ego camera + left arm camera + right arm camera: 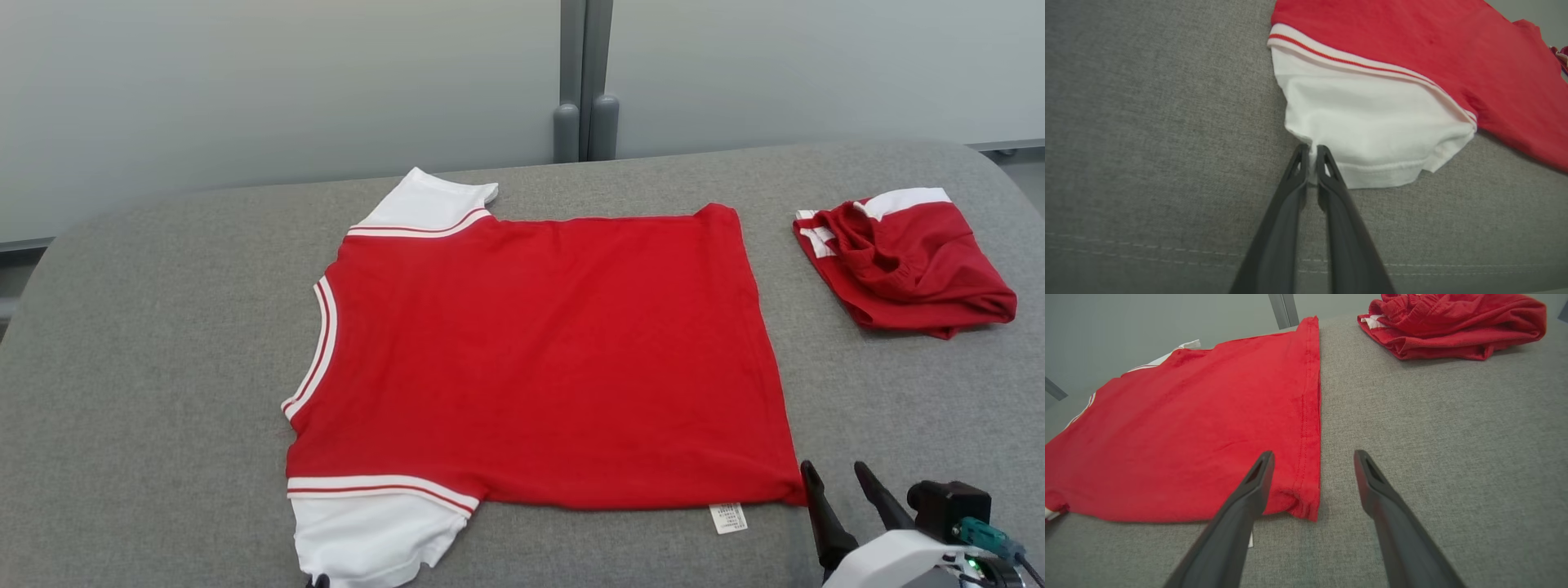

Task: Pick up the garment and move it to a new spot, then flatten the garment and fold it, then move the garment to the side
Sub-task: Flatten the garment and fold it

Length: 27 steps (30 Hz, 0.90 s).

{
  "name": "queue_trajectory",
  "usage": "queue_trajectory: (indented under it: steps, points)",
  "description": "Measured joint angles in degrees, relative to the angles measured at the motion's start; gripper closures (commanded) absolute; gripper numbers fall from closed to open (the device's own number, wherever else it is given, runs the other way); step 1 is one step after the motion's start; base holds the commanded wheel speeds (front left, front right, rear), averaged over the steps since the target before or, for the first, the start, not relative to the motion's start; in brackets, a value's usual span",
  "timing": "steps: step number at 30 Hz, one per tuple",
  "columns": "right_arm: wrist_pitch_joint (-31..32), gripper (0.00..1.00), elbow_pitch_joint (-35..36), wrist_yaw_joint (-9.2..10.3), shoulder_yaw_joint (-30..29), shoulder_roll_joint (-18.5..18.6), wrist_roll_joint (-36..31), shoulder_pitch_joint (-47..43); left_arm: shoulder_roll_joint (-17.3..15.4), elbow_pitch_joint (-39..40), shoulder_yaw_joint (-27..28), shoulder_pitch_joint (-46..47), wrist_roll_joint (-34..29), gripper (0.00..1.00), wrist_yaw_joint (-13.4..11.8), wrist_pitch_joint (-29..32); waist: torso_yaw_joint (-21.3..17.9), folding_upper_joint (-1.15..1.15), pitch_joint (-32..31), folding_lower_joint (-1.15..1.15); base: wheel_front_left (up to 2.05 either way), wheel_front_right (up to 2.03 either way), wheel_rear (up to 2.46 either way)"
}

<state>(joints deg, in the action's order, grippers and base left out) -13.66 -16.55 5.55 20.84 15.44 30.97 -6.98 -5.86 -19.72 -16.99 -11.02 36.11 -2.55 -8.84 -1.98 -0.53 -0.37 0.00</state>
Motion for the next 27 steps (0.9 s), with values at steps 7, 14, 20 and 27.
queue_trajectory:
  steps: [7,14,20,27]
  points:
    - [0.68,0.0,-1.35,-1.51,-0.31,-1.67,3.69,-2.66,-0.01,-0.02,0.07,0.62,0.0,1.0,0.6,-1.48,0.25,0.0,0.24,0.0,0.0,0.0,0.0]
    - [1.01,0.0,-3.99,-4.0,-2.9,-6.03,10.83,-2.6,-0.02,-0.11,-0.35,1.83,-0.69,1.0,1.48,-1.9,0.38,0.0,0.42,0.0,0.0,0.0,0.0]
    - [1.1,0.0,-6.59,-6.21,-6.01,-9.48,17.28,-2.22,-0.01,1.21,-1.22,3.06,-1.15,1.0,2.56,-2.69,1.5,0.0,0.6,0.0,0.0,0.0,0.0]
    - [1.15,0.11,-9.09,-8.58,-9.13,-10.62,22.39,-0.39,0.01,5.14,-1.08,4.93,-1.53,1.0,3.36,-3.61,3.29,0.0,1.21,0.0,0.0,0.0,0.0]
